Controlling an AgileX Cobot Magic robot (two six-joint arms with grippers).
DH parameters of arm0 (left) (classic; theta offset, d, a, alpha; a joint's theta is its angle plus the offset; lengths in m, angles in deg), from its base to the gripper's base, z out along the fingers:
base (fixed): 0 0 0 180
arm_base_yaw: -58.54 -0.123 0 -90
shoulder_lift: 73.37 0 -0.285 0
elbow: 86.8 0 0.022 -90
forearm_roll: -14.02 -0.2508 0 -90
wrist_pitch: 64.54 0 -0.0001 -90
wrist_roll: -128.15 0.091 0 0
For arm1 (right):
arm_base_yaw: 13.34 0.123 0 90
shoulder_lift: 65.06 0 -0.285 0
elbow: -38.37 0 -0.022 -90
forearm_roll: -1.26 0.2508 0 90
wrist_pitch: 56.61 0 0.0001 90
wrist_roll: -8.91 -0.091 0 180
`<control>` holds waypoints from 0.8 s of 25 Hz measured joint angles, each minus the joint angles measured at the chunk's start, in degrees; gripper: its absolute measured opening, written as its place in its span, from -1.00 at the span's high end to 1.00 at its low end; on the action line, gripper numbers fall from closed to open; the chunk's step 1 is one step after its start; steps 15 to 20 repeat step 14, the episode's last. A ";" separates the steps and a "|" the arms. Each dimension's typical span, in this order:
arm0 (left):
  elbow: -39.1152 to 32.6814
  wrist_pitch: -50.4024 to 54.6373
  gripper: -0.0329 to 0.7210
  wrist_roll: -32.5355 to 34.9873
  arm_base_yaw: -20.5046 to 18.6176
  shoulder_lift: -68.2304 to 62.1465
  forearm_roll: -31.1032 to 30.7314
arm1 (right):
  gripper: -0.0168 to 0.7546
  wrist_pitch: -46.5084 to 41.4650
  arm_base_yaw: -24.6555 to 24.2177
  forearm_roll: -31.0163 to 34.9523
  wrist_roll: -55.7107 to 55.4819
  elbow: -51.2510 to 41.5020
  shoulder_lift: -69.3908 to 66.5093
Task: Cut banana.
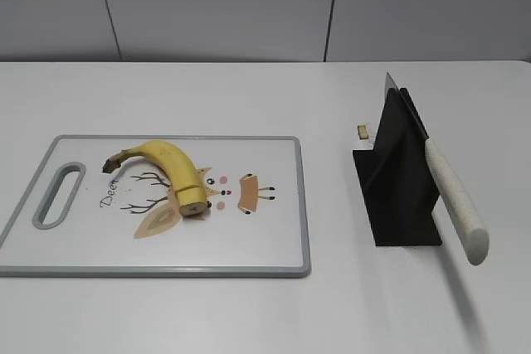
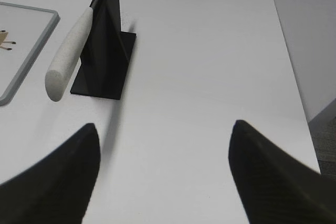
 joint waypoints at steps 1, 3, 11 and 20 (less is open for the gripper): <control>0.00 0.00 -0.55 0.00 0.00 0.00 0.00 | -0.57 0.00 0.00 0.00 0.00 0.00 0.00; 0.00 0.00 -0.55 0.00 0.00 0.00 0.00 | -0.57 0.00 0.00 0.00 0.00 0.00 0.00; 0.00 0.00 -0.55 0.00 0.00 0.00 0.00 | -0.57 0.00 0.00 0.00 0.00 0.00 0.00; 0.00 0.00 -0.55 0.00 0.00 0.00 0.00 | -0.57 0.00 0.00 0.00 0.00 0.00 0.00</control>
